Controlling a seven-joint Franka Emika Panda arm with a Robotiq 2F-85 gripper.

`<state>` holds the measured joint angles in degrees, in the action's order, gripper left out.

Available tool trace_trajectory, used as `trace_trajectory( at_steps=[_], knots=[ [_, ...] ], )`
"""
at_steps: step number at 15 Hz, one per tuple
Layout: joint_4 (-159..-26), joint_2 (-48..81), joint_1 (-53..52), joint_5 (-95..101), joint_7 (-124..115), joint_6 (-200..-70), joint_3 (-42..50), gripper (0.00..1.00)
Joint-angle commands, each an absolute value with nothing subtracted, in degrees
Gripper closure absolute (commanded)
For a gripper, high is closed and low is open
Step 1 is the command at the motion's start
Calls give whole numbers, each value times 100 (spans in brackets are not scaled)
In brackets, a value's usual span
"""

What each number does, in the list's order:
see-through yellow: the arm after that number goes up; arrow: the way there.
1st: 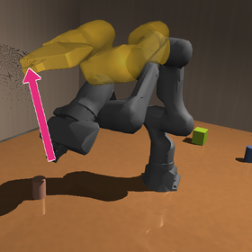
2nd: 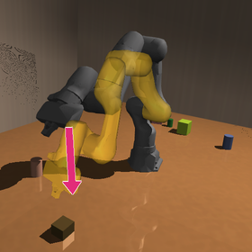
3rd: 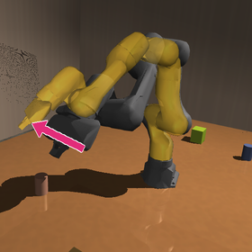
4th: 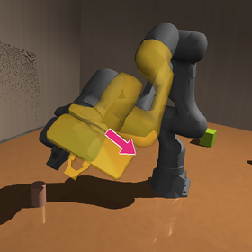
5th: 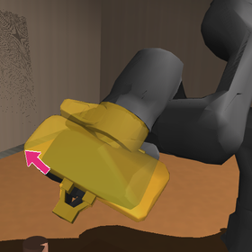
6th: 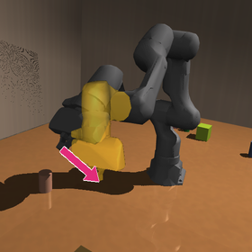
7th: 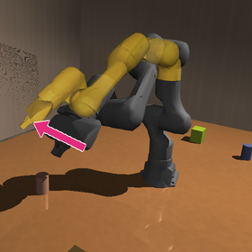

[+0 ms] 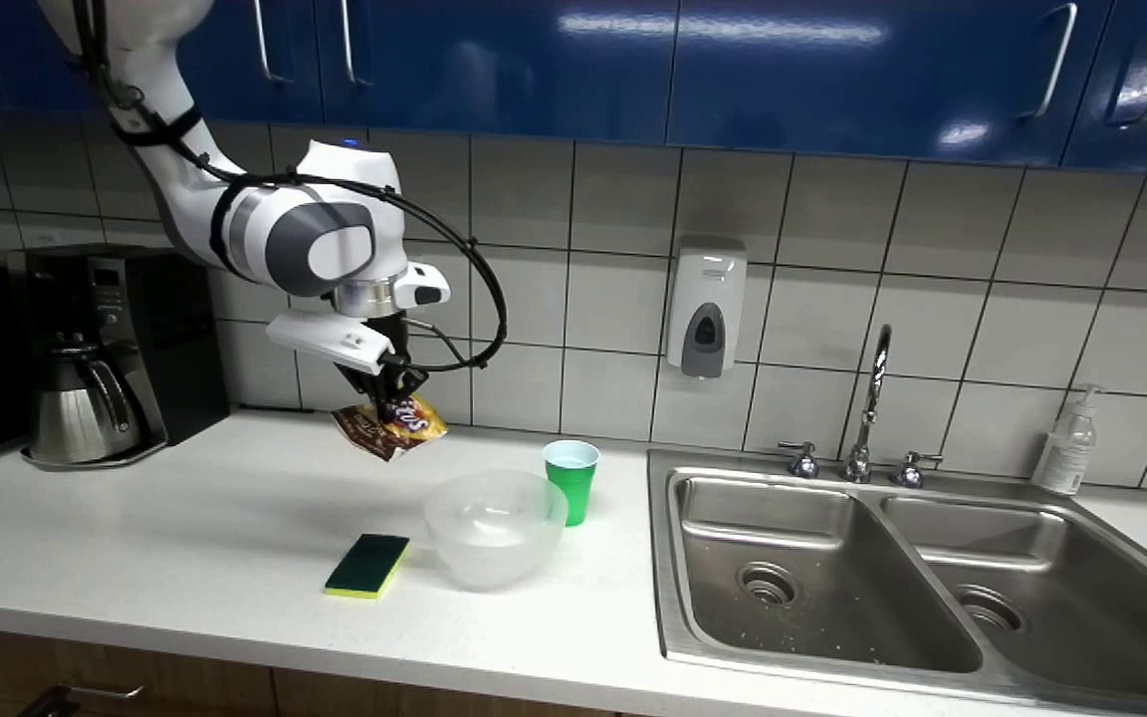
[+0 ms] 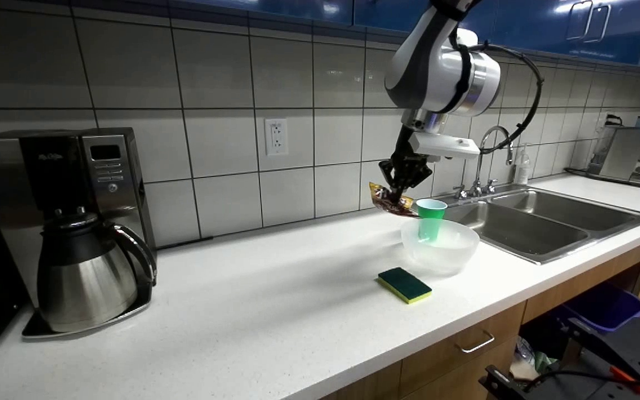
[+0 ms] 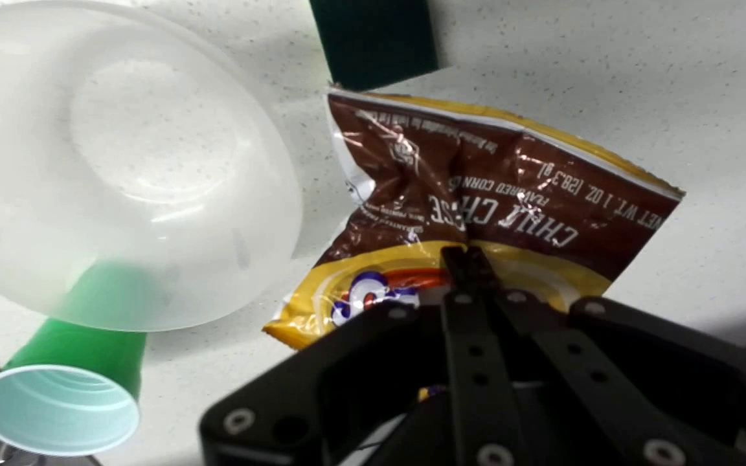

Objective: Put the yellow packet in the bowl

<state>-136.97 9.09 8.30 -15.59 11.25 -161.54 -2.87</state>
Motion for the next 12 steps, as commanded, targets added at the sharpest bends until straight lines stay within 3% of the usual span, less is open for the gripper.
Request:
trace_trajectory(
  at_steps=[1,12],
  knots=[
    [-13923,712,1077,-1813,1690,-16021,-113,100],
    [-13769,1464,1688,-1846,2368,-16139,216,100]
  ],
)
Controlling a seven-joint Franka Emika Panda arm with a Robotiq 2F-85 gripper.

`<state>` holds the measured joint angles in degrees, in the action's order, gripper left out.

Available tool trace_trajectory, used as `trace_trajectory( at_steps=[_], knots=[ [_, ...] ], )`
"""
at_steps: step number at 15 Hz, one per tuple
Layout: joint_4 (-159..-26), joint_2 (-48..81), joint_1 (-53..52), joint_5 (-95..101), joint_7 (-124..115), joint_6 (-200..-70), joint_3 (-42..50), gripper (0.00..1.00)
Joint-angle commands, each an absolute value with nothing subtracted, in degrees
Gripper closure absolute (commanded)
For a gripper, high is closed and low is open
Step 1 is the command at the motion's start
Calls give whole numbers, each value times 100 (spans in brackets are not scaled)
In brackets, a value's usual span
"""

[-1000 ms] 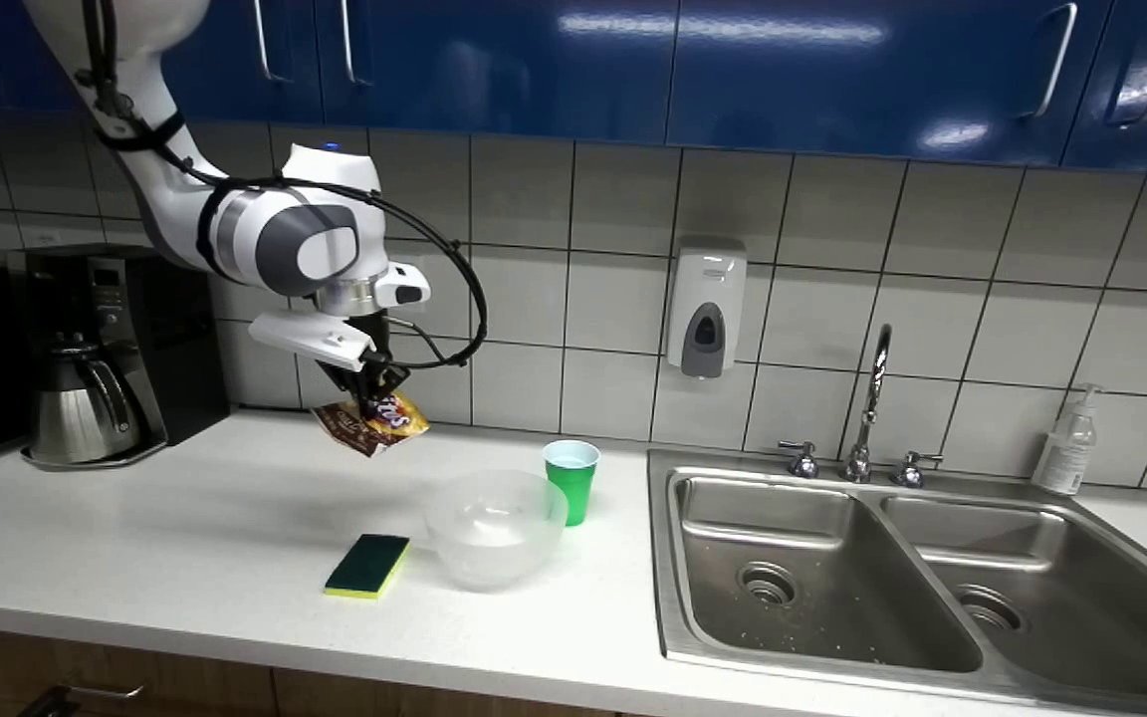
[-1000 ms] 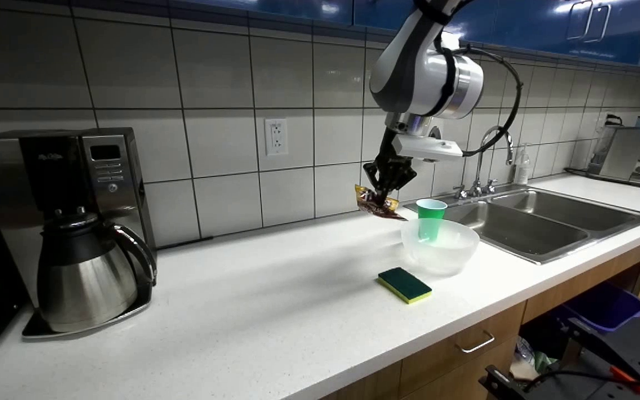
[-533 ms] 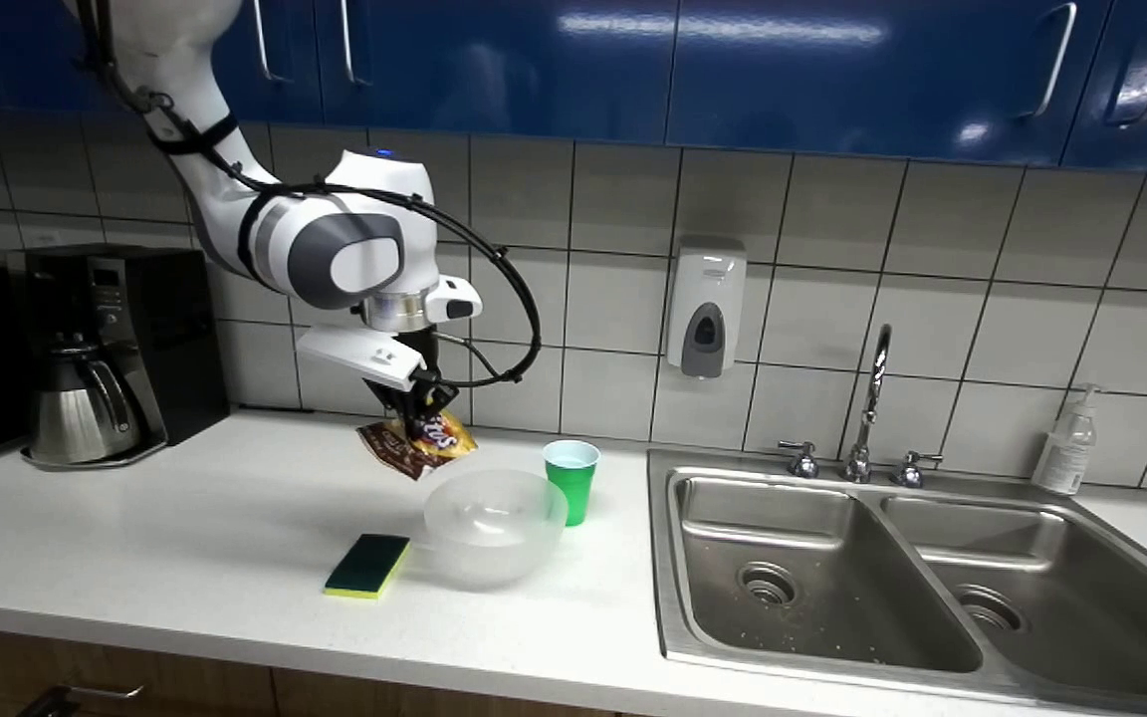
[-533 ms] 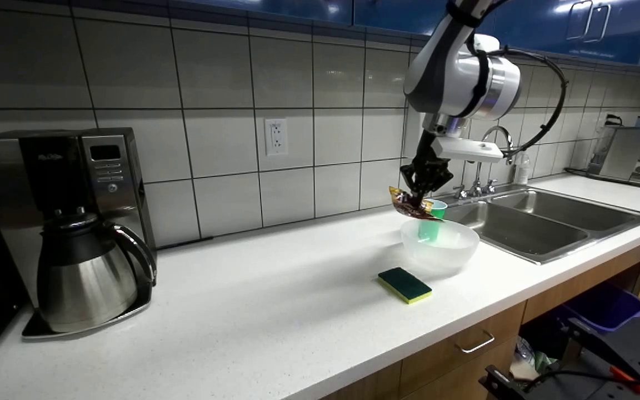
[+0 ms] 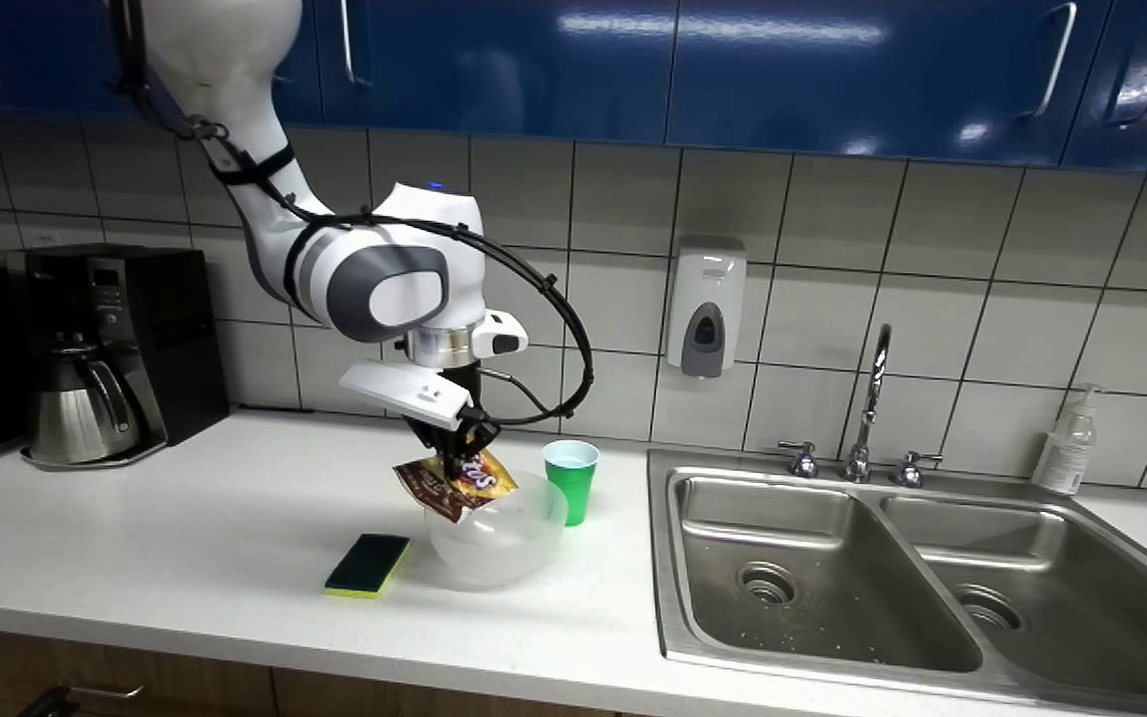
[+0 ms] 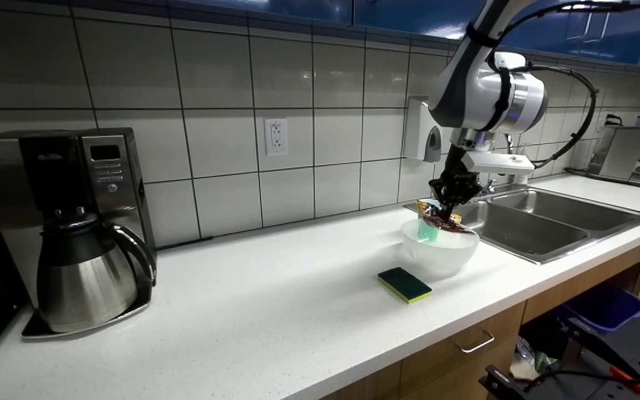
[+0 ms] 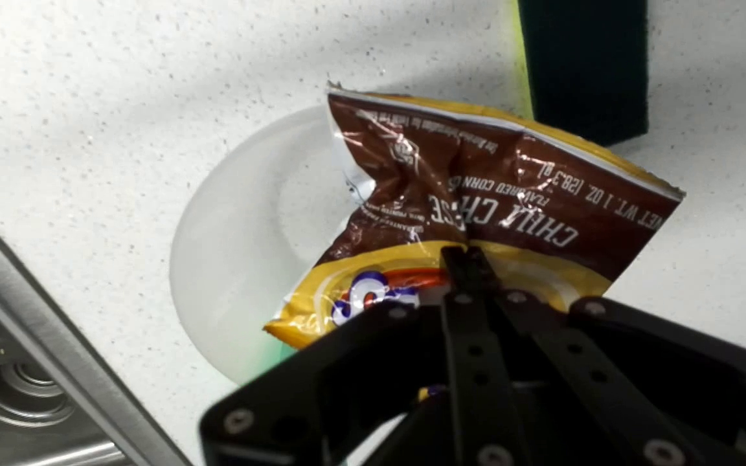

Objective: Put the yellow packet in the bowl

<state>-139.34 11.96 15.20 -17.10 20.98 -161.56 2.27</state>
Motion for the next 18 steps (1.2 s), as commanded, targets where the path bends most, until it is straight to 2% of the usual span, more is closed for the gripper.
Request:
trace_trajectory(
  at_steps=[1,11,12,14,18],
  knots=[
    [-13718,1610,1735,-1797,2267,-16221,218,100],
    [-12707,3120,1948,-1431,1417,-16868,231,100],
    [-12632,3221,1886,-1356,1303,-16856,285,74],
    [-12518,3342,1836,-1211,1172,-16828,320,66],
    [-12425,3393,1810,-1031,1001,-16819,299,36]
  ],
)
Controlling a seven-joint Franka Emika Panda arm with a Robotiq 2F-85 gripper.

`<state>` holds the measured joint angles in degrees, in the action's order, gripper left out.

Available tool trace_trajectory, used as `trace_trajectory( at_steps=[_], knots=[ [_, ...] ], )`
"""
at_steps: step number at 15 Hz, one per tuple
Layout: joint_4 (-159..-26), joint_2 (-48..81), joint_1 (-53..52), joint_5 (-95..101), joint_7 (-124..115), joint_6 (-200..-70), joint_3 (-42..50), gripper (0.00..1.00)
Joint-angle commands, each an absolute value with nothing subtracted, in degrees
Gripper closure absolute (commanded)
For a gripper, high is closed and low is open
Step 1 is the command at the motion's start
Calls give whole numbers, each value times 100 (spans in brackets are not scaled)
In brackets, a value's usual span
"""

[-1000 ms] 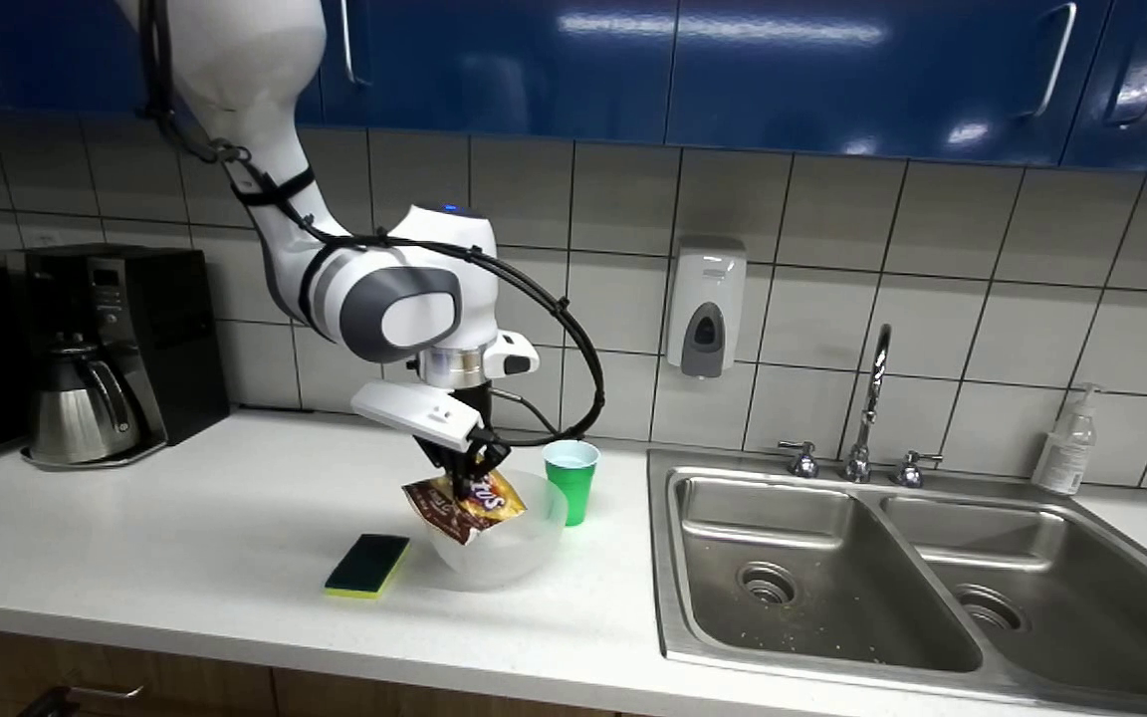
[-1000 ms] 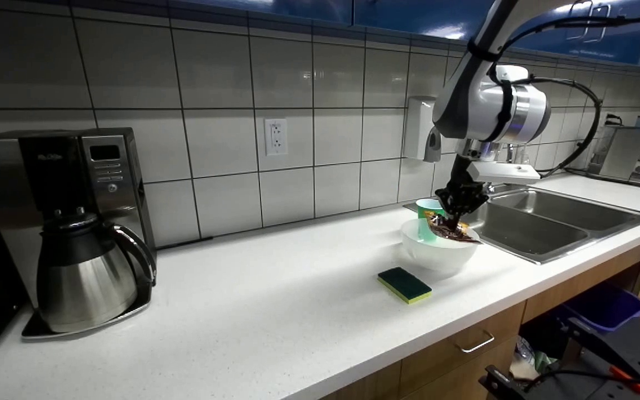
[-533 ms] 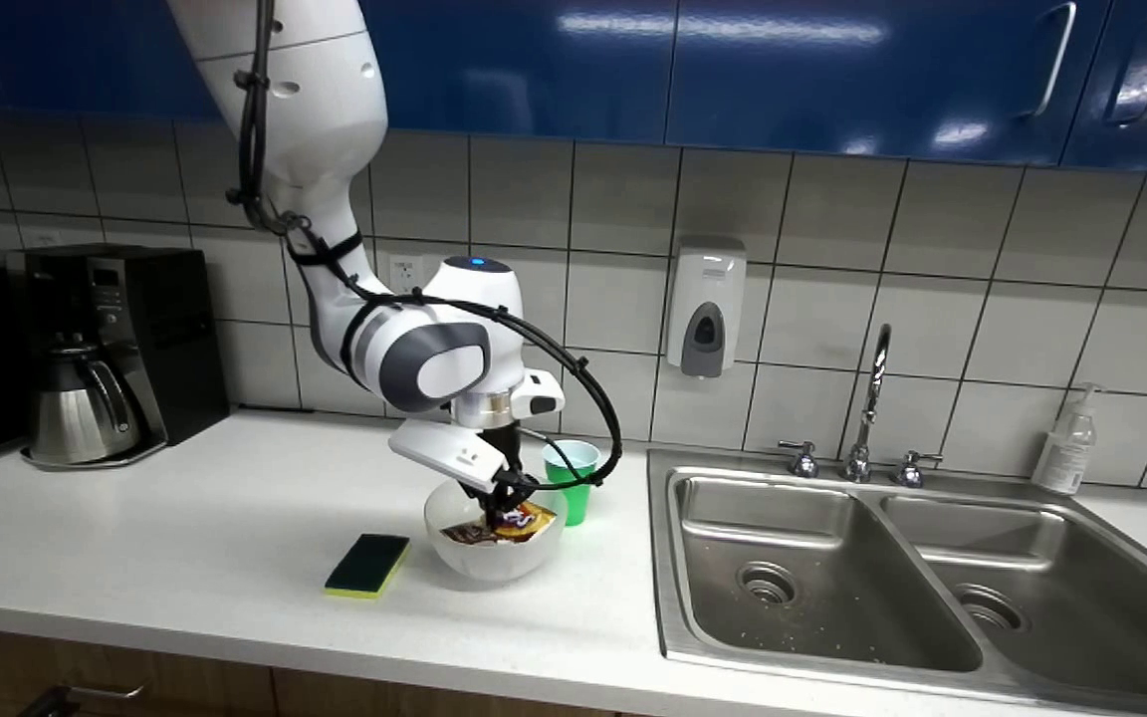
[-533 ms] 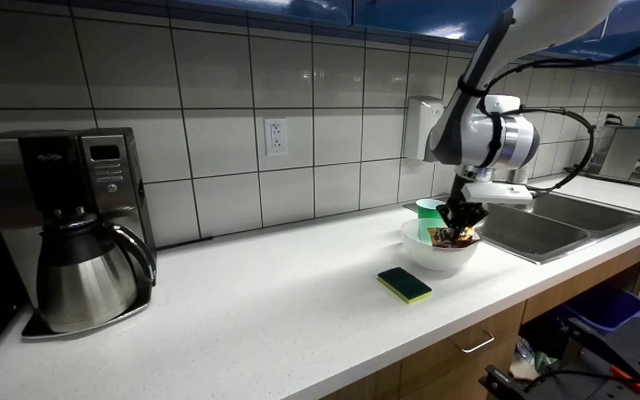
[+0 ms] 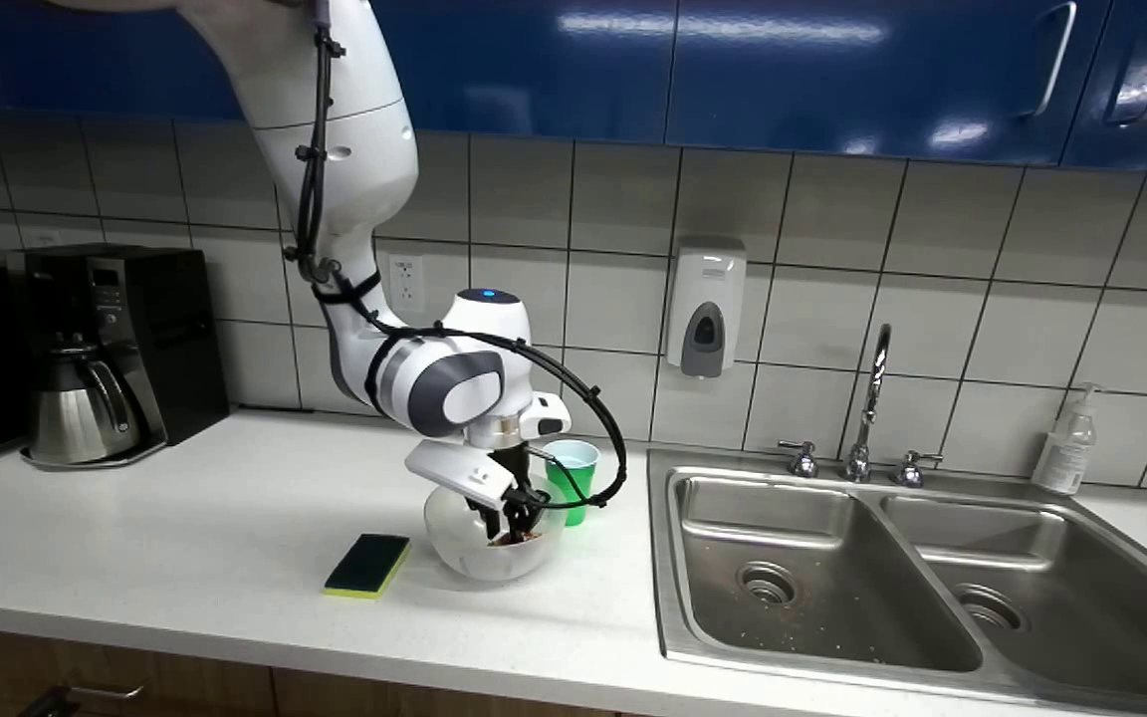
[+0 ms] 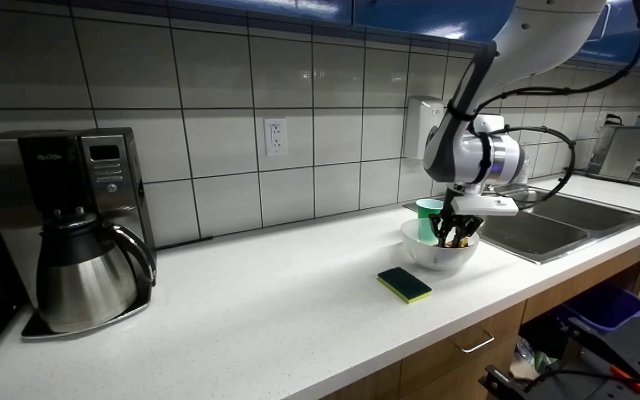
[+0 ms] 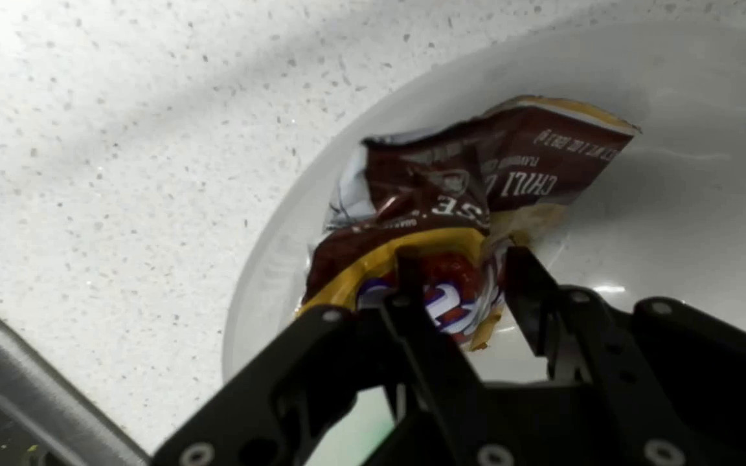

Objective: Put the yellow packet in the bowl

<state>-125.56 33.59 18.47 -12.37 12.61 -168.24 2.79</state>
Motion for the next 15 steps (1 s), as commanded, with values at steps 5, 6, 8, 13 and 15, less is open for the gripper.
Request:
trace_trajectory(
  at_steps=[5,6,8,13,15],
  knots=[
    [-12531,3113,1881,-965,1089,-16765,137,1],
    [-12596,3008,1915,-953,1162,-16704,73,0],
    [-12711,2843,1975,-955,1285,-16648,-73,0],
    [-13363,2144,1968,-998,1485,-16670,-367,0],
    [-13651,1801,1952,-1034,1568,-16634,-469,0]
  ],
)
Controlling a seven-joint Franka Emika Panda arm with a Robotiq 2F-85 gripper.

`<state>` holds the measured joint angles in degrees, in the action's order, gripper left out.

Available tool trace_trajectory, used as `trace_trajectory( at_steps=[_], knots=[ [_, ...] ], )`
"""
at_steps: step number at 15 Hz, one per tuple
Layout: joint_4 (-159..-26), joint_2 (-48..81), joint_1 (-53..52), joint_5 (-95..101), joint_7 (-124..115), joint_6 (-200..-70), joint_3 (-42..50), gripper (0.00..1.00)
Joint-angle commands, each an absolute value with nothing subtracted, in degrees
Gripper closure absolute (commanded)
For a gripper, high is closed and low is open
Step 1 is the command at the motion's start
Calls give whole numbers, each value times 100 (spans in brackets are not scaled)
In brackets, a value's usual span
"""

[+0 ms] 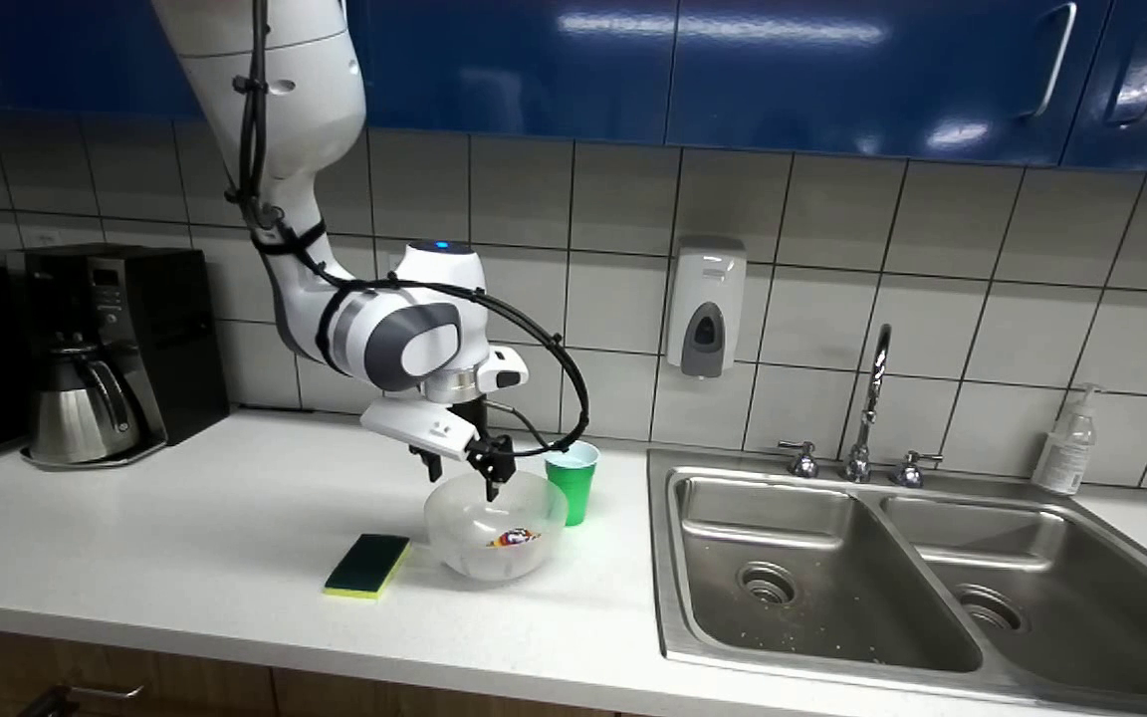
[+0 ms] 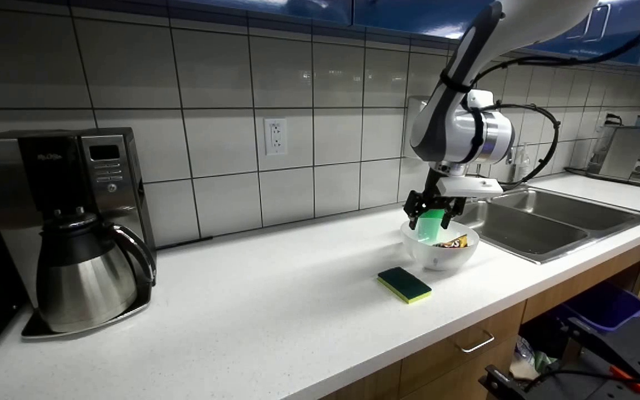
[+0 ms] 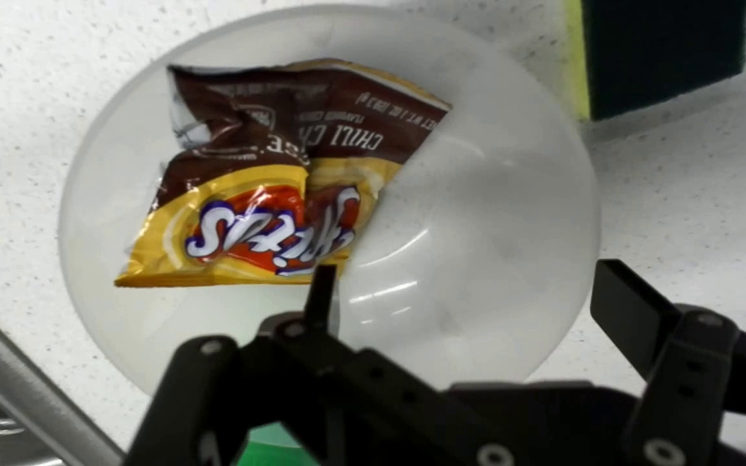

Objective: Put the yellow packet in the bowl

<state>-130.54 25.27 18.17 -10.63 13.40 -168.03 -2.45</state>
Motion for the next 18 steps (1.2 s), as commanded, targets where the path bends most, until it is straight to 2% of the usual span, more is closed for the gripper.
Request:
trace_trajectory(
  at_steps=[1,10,11,16,17,18],
  knots=[
    [-13818,1601,1958,-1077,1634,-16614,-545,0],
    [-15272,-515,1848,-2135,2506,-15820,-1167,0],
    [-15473,-842,1298,-2174,2488,-15658,-699,0],
    [-16622,-2321,632,-1143,1241,-14974,-292,0],
    [-15982,-1475,452,-1311,1594,-15265,-25,0],
    [-16188,-1715,414,-1140,1384,-15164,-23,0]
  ],
)
